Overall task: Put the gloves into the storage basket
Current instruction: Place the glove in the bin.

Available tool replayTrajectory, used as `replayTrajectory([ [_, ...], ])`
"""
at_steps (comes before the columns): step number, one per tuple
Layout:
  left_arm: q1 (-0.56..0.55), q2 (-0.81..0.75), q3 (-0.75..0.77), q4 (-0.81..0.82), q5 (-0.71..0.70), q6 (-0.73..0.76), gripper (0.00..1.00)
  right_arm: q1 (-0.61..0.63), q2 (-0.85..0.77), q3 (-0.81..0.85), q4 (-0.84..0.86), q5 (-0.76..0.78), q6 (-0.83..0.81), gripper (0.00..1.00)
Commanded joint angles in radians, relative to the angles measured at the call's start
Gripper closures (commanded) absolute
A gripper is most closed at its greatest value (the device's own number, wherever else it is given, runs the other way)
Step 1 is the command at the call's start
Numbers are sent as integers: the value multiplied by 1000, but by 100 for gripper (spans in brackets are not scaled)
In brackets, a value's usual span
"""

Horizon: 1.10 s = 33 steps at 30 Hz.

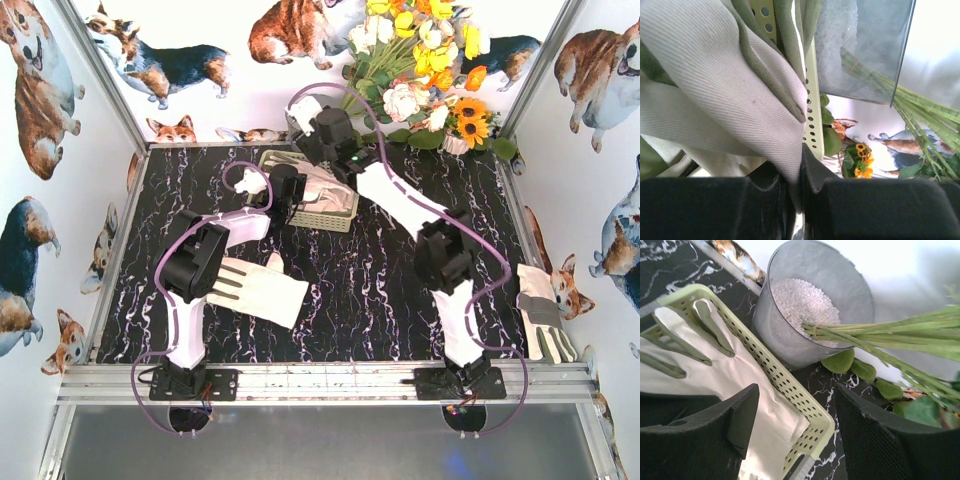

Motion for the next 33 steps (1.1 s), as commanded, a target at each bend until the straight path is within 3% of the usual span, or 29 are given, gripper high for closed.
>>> replayTrajectory([
  [1,-19,-1,6,3,-56,-81,100,6,-154,-62,57,7,91,37],
  [15,-51,83,87,4,-50,-90,100,6,-399,-306,42,-21,136,37],
  [20,-51,88,118,-73,-17,-62,100,6,-501,-436,24,-23,164,37],
  [21,-51,86,121,-88,-8,-56,98,6,-521,-456,15,-28,171,37],
  [23,-51,81,123,-117,3,-48,80,6,-558,-497,-1,-34,185,37],
  [25,-51,73,122,-132,5,-28,70,6,-590,-536,-11,-28,198,35],
  [33,-51,44,159,-234,18,27,50,6,-651,-599,-25,8,186,33],
])
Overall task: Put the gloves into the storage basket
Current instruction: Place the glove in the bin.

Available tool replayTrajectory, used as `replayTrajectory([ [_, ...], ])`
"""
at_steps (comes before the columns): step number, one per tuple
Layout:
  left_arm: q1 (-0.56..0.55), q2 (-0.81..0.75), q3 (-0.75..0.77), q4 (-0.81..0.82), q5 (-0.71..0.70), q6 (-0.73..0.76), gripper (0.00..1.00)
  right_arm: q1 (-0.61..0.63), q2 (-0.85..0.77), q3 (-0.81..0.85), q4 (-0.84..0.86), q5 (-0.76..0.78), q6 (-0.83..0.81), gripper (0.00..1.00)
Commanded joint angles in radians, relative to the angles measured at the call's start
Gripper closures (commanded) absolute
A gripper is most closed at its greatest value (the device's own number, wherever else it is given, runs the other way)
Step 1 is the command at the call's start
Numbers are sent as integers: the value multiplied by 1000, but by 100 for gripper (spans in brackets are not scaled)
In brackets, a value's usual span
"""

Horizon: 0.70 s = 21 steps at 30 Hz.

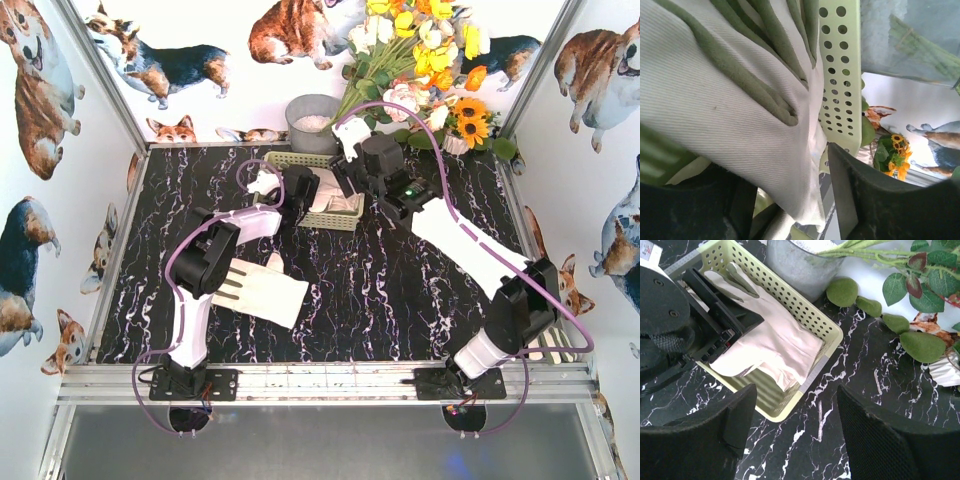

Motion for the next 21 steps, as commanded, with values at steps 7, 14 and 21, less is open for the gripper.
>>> replayTrajectory([
  [7,-7,-105,57,-229,5,3,29,6,-53,-9,8,87,5,32],
  [14,-6,-165,58,-334,-6,-23,18,6,-72,-28,5,92,8,32],
  [21,-4,-220,106,-471,-51,8,15,3,-89,-42,-1,107,-2,32],
])
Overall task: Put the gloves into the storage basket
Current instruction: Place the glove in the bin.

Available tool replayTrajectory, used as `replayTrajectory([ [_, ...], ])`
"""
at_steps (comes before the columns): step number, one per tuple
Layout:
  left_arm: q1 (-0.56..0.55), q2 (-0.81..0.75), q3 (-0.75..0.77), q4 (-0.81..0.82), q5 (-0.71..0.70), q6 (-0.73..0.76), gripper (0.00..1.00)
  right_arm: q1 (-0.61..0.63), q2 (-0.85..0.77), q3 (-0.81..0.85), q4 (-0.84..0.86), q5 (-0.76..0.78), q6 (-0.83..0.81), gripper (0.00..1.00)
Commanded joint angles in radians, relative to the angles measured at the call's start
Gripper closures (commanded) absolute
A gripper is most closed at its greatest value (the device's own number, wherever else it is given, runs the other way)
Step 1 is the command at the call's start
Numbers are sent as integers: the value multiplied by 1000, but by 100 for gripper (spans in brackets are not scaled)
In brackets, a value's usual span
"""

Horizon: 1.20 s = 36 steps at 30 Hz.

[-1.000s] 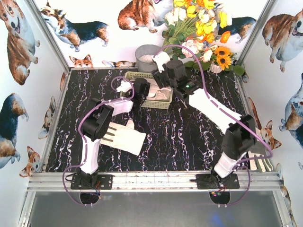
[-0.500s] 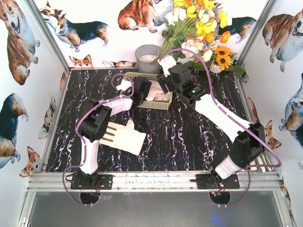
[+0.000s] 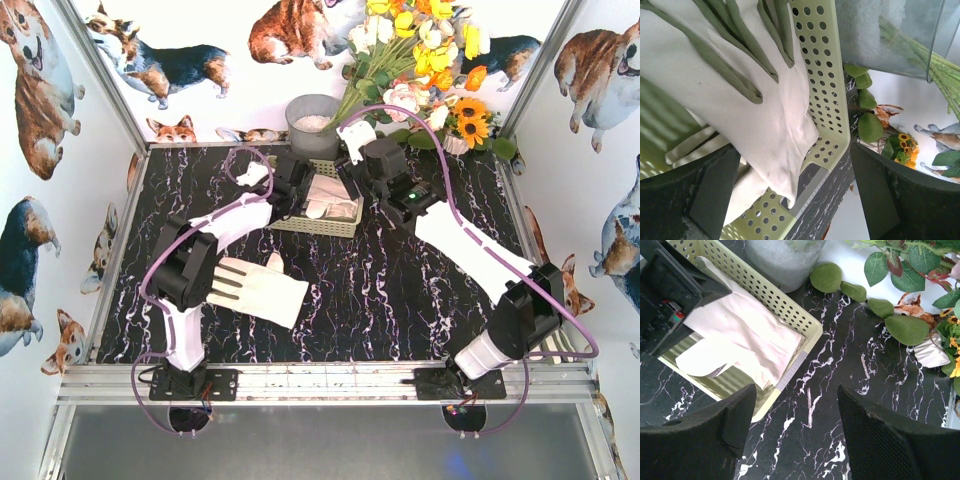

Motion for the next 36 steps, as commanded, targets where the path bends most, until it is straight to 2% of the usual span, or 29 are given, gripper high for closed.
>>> replayTrajectory([
  [1,-4,-81,38,-121,-61,40,16,2,-58,-10,26,30,-2,32],
  [4,5,-107,41,-80,-52,166,23,-5,-69,-12,18,32,6,32],
  [8,10,-67,128,-99,48,328,48,-12,-78,-18,7,29,17,32],
  [10,10,-26,170,-126,126,391,55,-15,-82,-22,2,30,22,32],
  [13,5,22,190,-153,214,416,66,-21,-85,-25,-3,36,30,32],
  [18,7,89,192,-156,333,418,76,-29,-86,-23,-12,65,37,32],
  [27,28,190,272,-266,328,533,77,-40,-85,-19,-24,72,55,32],
  [33,57,202,224,-199,342,585,77,-43,-83,-16,-30,72,56,32],
  [36,56,211,227,-178,358,637,74,-44,-83,-15,-32,72,58,32],
])
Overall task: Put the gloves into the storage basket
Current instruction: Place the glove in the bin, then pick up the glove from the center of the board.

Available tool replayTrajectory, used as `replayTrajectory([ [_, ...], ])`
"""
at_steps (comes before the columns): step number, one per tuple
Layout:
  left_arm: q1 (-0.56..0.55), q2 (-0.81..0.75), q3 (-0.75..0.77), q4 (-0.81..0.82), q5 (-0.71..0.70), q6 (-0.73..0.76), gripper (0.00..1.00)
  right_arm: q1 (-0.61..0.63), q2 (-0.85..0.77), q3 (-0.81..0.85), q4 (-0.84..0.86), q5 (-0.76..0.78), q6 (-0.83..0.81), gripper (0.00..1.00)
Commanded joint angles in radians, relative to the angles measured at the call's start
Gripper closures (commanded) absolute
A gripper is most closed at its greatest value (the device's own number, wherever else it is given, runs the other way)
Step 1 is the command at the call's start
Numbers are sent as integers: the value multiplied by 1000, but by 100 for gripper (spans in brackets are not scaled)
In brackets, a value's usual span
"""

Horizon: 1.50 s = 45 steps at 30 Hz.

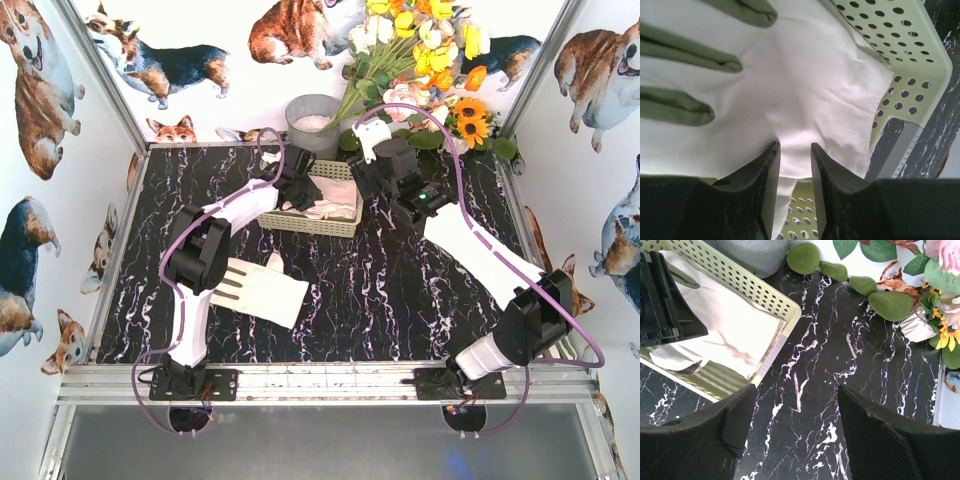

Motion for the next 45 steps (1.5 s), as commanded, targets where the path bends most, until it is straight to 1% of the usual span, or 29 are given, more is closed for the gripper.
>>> replayTrajectory([
  [1,11,32,-7,36,22,102,73,-4,-37,11,16,14,16,32],
  [6,11,36,-25,63,57,145,67,-7,-37,16,18,11,19,32],
  [8,11,25,-22,81,62,163,64,-7,-40,20,16,10,21,32],
  [12,8,-18,42,80,62,210,55,-11,-51,38,-9,17,42,32],
  [14,1,-47,81,52,57,246,50,-14,-64,46,-27,22,57,32],
  [15,-4,-66,95,35,52,266,45,-15,-73,47,-35,24,64,32],
  [17,-13,-109,105,-8,39,307,40,-17,-94,42,-48,30,76,32],
  [20,-24,-200,68,-85,0,353,32,-23,-137,24,-68,26,100,29],
  [23,-32,-314,-18,-185,-62,383,30,-35,-177,11,-114,-3,131,25],
  [26,-33,-448,-145,-260,-126,361,29,-58,-213,5,-184,5,197,23],
  [29,-34,-571,-262,-360,-205,284,29,-95,-241,6,-255,0,288,21],
  [32,-33,-641,-342,-515,-314,204,28,-126,-264,-1,-298,-32,344,19],
  [34,-30,-663,-371,-566,-328,175,29,-132,-274,-4,-316,-36,358,19],
  [37,-31,-634,-384,-552,-272,154,34,-136,-278,-10,-331,-42,382,19],
  [40,-36,-552,-364,-526,-212,159,43,-138,-270,-8,-333,-62,401,19],
  [42,-49,-500,-341,-512,-206,176,52,-139,-265,-4,-335,-70,416,19],
  [45,-63,-429,-330,-468,-204,214,59,-139,-263,-4,-336,-81,436,19],
])
